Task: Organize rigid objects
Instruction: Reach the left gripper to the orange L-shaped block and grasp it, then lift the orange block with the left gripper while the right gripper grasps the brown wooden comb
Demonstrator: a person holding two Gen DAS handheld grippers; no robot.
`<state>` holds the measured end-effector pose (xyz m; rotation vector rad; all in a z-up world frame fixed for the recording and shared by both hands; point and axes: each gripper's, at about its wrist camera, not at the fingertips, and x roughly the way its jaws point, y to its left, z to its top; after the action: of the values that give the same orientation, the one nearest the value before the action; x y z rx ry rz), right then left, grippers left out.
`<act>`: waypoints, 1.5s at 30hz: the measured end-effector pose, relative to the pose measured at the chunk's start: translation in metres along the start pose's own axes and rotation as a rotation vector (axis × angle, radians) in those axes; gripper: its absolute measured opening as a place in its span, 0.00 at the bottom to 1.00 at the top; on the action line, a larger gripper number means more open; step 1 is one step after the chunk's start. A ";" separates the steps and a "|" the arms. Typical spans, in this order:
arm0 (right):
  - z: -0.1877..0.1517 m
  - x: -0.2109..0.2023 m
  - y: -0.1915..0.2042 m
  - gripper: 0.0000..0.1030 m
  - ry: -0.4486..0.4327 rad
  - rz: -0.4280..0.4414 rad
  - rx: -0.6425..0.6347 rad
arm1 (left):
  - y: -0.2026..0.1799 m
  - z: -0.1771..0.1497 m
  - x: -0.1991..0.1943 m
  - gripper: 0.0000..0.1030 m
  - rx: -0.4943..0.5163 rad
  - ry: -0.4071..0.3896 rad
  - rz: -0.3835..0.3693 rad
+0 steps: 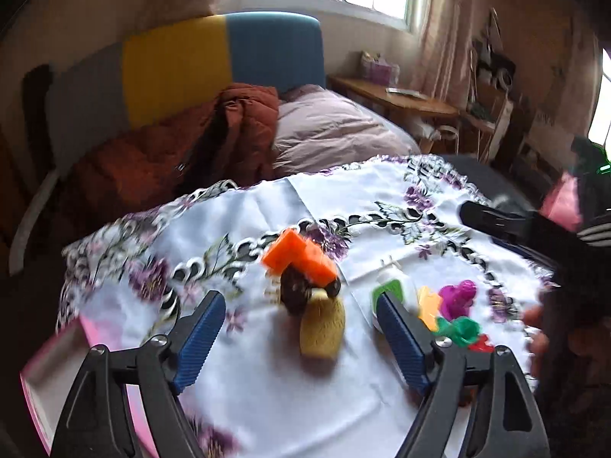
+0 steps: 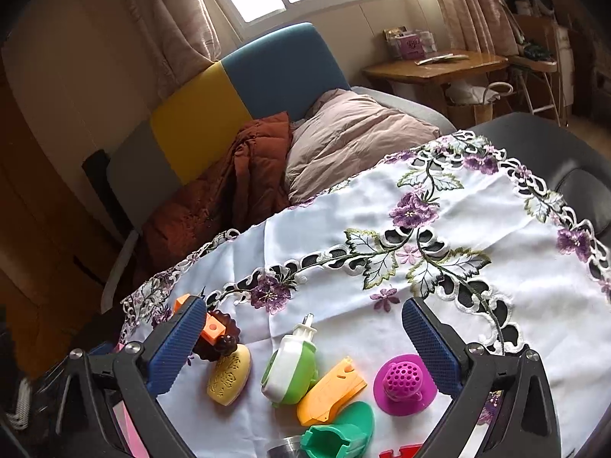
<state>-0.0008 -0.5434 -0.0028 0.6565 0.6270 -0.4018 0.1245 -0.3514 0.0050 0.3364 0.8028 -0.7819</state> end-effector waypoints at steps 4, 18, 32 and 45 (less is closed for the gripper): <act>0.001 0.003 -0.004 1.00 0.017 0.020 0.026 | 0.001 0.016 0.036 0.89 0.017 0.056 -0.013; 0.001 0.009 -0.010 1.00 0.055 0.065 0.080 | -0.008 0.025 0.094 0.65 0.169 0.113 0.022; -0.005 0.015 0.000 1.00 0.087 0.036 0.011 | 0.016 -0.077 0.005 0.63 -0.103 0.065 -0.050; -0.032 0.029 0.057 1.00 0.194 0.110 -0.265 | -0.007 -0.146 -0.012 0.63 -0.111 0.090 -0.014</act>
<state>0.0383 -0.4850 -0.0166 0.4765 0.8086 -0.1488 0.0390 -0.2705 -0.0821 0.2684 0.9301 -0.7365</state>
